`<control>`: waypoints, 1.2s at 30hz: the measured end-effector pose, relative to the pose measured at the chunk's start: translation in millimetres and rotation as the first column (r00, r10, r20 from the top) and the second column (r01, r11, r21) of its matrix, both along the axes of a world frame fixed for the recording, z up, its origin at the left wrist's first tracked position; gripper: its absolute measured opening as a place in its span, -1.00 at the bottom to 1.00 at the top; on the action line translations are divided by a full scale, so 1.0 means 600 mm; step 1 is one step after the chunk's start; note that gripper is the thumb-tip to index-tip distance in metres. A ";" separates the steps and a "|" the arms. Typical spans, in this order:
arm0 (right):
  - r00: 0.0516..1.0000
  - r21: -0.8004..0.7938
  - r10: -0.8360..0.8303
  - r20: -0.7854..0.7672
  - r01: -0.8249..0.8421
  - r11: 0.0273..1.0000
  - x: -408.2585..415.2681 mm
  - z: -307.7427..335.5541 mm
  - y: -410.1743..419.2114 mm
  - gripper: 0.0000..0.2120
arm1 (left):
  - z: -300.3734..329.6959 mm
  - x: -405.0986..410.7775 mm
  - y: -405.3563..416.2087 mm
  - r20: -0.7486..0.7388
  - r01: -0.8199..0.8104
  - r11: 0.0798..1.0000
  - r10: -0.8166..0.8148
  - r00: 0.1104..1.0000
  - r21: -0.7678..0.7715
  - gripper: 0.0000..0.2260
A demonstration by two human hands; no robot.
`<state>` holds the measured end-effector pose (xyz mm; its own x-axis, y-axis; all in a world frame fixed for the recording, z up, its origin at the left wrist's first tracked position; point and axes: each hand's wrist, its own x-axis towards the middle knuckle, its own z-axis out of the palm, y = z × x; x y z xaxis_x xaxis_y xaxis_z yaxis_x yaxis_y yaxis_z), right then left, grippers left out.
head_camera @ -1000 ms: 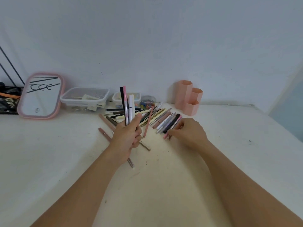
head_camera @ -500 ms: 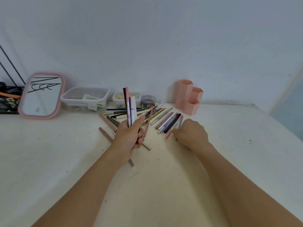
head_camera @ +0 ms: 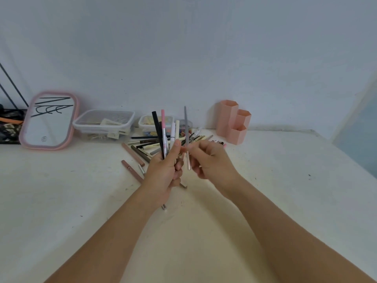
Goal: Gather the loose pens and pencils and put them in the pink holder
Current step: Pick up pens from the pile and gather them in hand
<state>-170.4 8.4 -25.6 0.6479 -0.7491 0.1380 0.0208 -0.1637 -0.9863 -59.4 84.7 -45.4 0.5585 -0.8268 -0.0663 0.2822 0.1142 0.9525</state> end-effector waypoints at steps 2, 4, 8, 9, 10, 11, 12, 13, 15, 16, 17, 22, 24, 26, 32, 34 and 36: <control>0.999 -0.014 0.046 0.004 -0.046 0.999 0.009 -0.009 0.014 -0.69 | 0.000 -0.002 0.000 0.002 -0.019 1.000 0.019 1.000 -0.002 -0.67; 0.998 -0.068 0.056 -0.030 -0.058 0.996 0.011 -0.017 0.017 -0.68 | 0.003 -0.007 0.001 0.013 -0.046 0.999 0.046 0.999 0.001 -0.66; 0.997 -0.109 0.042 -0.067 -0.049 0.993 0.013 -0.028 0.020 -0.78 | 0.004 -0.013 -0.001 -0.004 -0.082 0.997 0.082 0.997 -0.001 -0.79; 0.997 -0.088 0.038 -0.068 -0.044 0.995 0.014 -0.030 0.021 -0.81 | 0.003 -0.013 -0.002 -0.006 -0.095 0.995 0.095 0.995 0.018 -0.81; 0.997 -0.049 0.054 -0.063 -0.057 0.997 0.014 -0.028 0.022 -0.85 | 0.000 -0.009 -0.003 -0.006 -0.107 0.994 0.107 0.994 0.037 -0.82; 0.995 0.002 0.085 -0.056 -0.085 0.996 0.012 -0.025 0.020 -0.89 | -0.001 -0.005 -0.004 -0.004 -0.114 0.992 0.115 0.993 0.050 -0.83; 0.992 0.048 0.112 -0.050 -0.110 0.993 0.008 -0.019 0.016 -0.93 | -0.003 -0.001 -0.005 0.001 -0.117 0.992 0.117 0.993 0.052 -0.84; 0.993 0.064 0.096 -0.063 -0.092 0.994 0.002 -0.013 0.008 -0.96 | -0.003 0.004 -0.006 0.002 -0.118 0.992 0.118 0.993 0.046 -0.83; 0.978 -0.060 -0.134 -0.158 0.125 0.990 -0.014 -0.007 -0.024 -0.96 | -0.002 0.015 -0.006 -0.002 -0.124 0.992 0.124 0.992 0.025 -0.79; 0.924 -0.195 -0.310 -0.223 0.269 0.943 -0.025 -0.007 -0.042 -0.92 | -0.001 0.020 -0.006 -0.003 -0.136 0.990 0.136 0.991 0.022 -0.80; 0.845 -0.337 -0.454 -0.284 0.356 0.872 -0.036 -0.011 -0.058 -0.87 | 0.000 0.023 -0.005 -0.005 -0.150 0.988 0.150 0.989 0.025 -0.82; 0.677 -0.427 -0.466 -0.570 0.240 0.872 -0.046 -0.029 -0.071 -0.73 | 0.004 0.019 -0.001 -0.022 -0.159 0.987 0.160 0.987 0.022 -0.88; 0.621 -0.474 -0.490 -0.611 0.208 0.855 -0.039 -0.034 -0.072 -0.72 | 0.003 0.016 0.000 -0.020 -0.125 0.992 0.125 0.992 0.012 -0.92; 0.572 -0.547 -0.540 -0.618 0.180 0.817 -0.031 -0.036 -0.070 -0.72 | -0.001 0.017 0.000 -0.014 -0.092 0.996 0.092 0.996 0.005 -0.95; 0.531 -0.584 -0.563 -0.633 0.148 0.798 -0.025 -0.039 -0.076 -0.72 | -0.005 0.016 -0.001 -0.006 -0.026 1.000 0.026 1.000 0.010 -0.93; 0.536 -0.571 -0.565 -0.627 0.177 0.801 -0.027 -0.041 -0.082 -0.69 | -0.006 0.013 -0.001 0.011 -0.010 1.000 0.010 1.000 0.012 -0.96; 0.579 -0.520 -0.554 -0.598 0.246 0.818 -0.031 -0.046 -0.090 -0.66 | -0.006 0.012 0.000 0.026 -0.008 1.000 0.008 1.000 0.009 -0.95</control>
<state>-189.0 -45.3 -53.1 0.2977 -0.9508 0.0859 -0.7950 -0.2968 -0.5291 -52.5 84.4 -48.8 0.5667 -0.8219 -0.0588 0.2562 0.1080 0.9606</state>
